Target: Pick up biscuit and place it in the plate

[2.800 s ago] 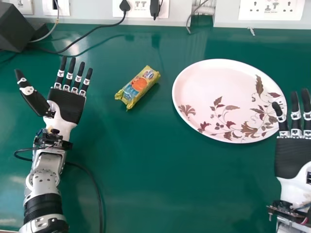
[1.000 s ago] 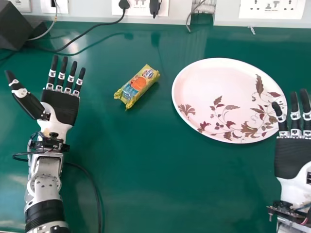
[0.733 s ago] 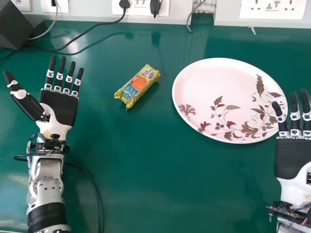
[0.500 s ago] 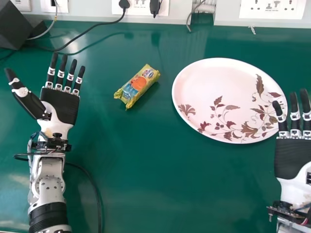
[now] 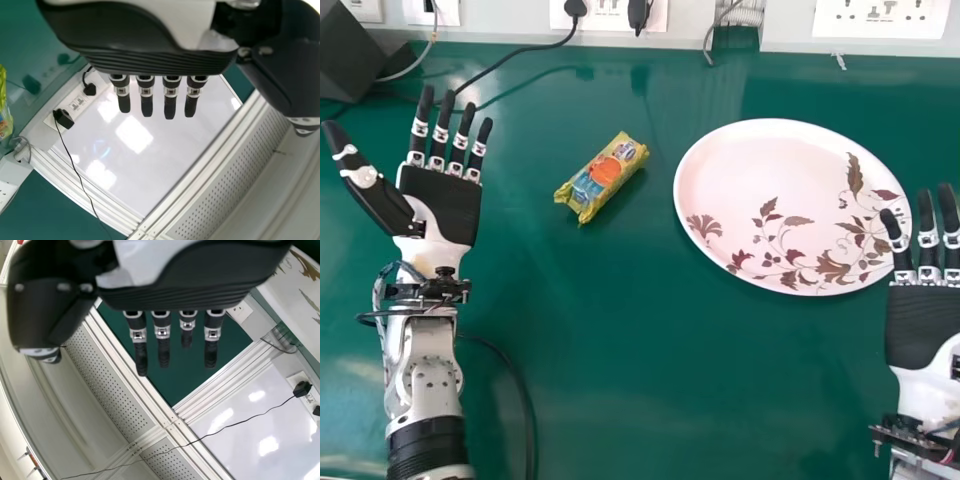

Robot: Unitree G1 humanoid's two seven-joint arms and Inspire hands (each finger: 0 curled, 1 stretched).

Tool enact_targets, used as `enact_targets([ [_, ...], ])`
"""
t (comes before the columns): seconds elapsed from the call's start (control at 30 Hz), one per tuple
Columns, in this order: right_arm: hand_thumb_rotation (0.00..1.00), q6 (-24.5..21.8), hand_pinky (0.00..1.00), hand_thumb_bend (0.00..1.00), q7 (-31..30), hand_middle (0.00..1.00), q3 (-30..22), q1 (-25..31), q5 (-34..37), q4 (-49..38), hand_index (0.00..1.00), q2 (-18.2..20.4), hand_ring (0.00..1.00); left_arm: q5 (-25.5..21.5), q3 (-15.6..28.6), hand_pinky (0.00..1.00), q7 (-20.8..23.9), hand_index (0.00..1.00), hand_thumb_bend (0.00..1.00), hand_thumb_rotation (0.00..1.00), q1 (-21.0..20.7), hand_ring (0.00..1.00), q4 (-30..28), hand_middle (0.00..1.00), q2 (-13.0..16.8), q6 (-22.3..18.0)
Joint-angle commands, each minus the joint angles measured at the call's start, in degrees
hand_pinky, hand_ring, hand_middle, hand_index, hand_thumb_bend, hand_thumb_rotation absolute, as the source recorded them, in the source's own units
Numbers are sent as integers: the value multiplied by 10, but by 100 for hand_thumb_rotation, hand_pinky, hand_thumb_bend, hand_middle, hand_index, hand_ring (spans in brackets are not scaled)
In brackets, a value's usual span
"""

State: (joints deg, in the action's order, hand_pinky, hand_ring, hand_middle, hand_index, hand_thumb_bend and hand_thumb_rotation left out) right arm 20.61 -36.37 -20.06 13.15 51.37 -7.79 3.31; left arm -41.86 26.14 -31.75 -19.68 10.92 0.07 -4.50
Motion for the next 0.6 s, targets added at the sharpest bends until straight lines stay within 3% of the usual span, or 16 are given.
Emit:
enact_targets([
  [0.0, 51, -10, 81, 76, 5, 86, -3, 22, 9, 25, 79, 32, 86, 5, -10, 100, 8, 98, 100, 69, 14, 100, -18, 100, -6, -10],
  [0.13, 49, -13, 82, 78, 3, 85, -3, 21, 14, 27, 79, 30, 87, 27, -21, 100, 36, 98, 100, 69, 21, 100, -41, 100, -13, -24],
  [0.57, 56, -11, 78, 71, 4, 87, -3, 20, 10, 28, 82, 32, 88, 107, -59, 100, 76, 98, 100, 69, 27, 100, -70, 100, -15, -99],
])
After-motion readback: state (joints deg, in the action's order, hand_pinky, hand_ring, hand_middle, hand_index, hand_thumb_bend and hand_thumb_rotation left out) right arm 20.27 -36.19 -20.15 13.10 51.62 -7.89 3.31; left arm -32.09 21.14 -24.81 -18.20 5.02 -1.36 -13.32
